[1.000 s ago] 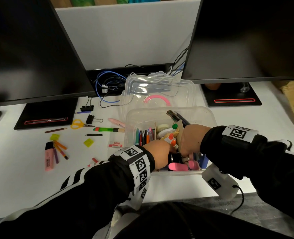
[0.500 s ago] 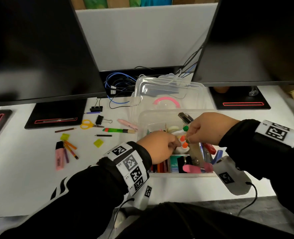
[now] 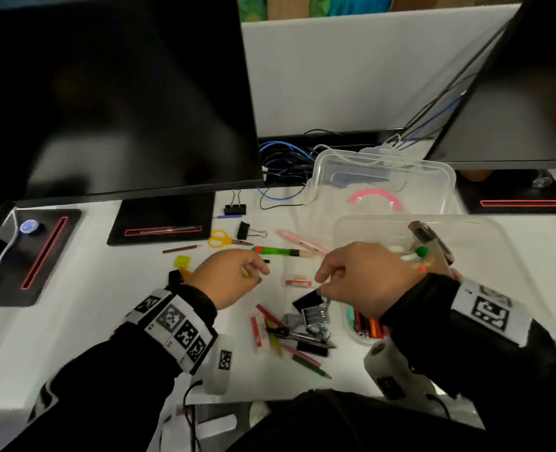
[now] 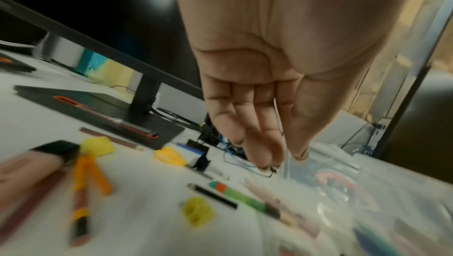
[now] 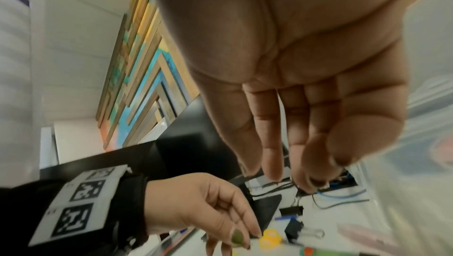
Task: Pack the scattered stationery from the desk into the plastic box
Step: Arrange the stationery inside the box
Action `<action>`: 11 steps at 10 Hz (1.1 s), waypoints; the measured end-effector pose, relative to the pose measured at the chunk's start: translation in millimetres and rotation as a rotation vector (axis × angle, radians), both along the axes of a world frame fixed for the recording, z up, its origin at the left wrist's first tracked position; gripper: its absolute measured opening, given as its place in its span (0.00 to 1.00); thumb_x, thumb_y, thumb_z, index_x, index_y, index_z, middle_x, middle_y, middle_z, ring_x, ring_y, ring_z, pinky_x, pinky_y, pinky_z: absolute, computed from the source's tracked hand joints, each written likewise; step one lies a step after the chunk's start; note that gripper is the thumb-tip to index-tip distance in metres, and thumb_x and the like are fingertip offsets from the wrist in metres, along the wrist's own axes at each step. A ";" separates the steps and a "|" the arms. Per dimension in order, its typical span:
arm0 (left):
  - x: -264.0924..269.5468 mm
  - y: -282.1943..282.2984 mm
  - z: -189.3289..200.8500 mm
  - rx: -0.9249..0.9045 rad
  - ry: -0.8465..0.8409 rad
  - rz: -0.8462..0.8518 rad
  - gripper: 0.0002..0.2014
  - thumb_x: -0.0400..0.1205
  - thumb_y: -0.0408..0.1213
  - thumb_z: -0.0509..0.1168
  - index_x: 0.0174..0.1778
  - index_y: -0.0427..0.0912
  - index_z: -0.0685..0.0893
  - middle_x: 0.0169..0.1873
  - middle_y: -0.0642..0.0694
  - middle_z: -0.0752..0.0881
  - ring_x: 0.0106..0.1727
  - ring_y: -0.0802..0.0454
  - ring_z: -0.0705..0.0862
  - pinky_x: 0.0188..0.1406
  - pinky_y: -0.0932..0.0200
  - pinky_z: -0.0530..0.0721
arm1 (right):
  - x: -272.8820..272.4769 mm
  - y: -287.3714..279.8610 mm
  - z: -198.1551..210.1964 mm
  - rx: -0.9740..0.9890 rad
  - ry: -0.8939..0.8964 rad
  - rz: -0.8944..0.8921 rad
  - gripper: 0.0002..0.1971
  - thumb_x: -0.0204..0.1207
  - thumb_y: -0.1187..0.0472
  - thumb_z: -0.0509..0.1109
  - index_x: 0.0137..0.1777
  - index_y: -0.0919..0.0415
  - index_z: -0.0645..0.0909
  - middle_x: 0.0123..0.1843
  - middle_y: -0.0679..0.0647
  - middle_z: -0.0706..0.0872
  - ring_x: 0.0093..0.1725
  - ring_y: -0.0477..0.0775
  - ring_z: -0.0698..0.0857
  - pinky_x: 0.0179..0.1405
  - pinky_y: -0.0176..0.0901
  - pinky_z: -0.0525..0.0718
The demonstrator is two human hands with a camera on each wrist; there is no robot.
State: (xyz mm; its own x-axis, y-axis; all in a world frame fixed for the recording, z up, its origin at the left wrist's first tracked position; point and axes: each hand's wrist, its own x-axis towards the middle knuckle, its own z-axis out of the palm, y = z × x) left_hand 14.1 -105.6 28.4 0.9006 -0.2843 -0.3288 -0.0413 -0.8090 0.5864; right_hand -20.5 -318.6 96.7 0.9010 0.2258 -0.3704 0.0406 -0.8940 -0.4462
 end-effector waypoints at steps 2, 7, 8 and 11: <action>-15.8 23.1 -44.3 0.099 0.061 -0.174 0.08 0.78 0.37 0.68 0.51 0.51 0.86 0.48 0.53 0.80 0.43 0.57 0.78 0.41 0.71 0.74 | -3.2 53.5 -45.0 -0.174 0.155 0.033 0.16 0.81 0.63 0.59 0.67 0.60 0.77 0.67 0.57 0.77 0.65 0.56 0.77 0.58 0.39 0.75; -45.1 -12.9 -87.3 0.150 -0.427 -0.964 0.06 0.65 0.38 0.72 0.36 0.48 0.87 0.37 0.46 0.86 0.33 0.47 0.85 0.26 0.60 0.80 | 8.2 77.2 -126.5 -0.198 0.290 -0.414 0.22 0.80 0.66 0.57 0.75 0.55 0.69 0.73 0.59 0.64 0.65 0.61 0.77 0.67 0.49 0.78; -44.3 -18.5 -94.6 0.210 -0.407 -0.966 0.13 0.58 0.49 0.81 0.35 0.54 0.88 0.36 0.51 0.86 0.35 0.51 0.85 0.28 0.61 0.79 | 8.4 74.0 -133.2 -0.192 0.278 -0.464 0.21 0.80 0.67 0.56 0.73 0.57 0.71 0.72 0.59 0.64 0.64 0.62 0.78 0.67 0.53 0.78; -32.2 -7.5 -98.2 0.221 -0.495 -0.789 0.10 0.69 0.50 0.74 0.44 0.53 0.88 0.36 0.50 0.84 0.36 0.50 0.84 0.36 0.63 0.80 | 0.2 79.3 -121.7 -0.273 0.352 -0.462 0.17 0.83 0.58 0.55 0.69 0.58 0.75 0.70 0.56 0.73 0.73 0.66 0.64 0.73 0.52 0.66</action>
State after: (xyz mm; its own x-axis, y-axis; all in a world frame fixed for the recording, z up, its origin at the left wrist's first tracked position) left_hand -18.1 -113.2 -69.7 0.5273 -0.8458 -0.0811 -0.8242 -0.5323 0.1934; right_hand -20.3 -239.3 -24.9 0.6969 -0.3005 -0.6512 -0.4833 -0.8676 -0.1169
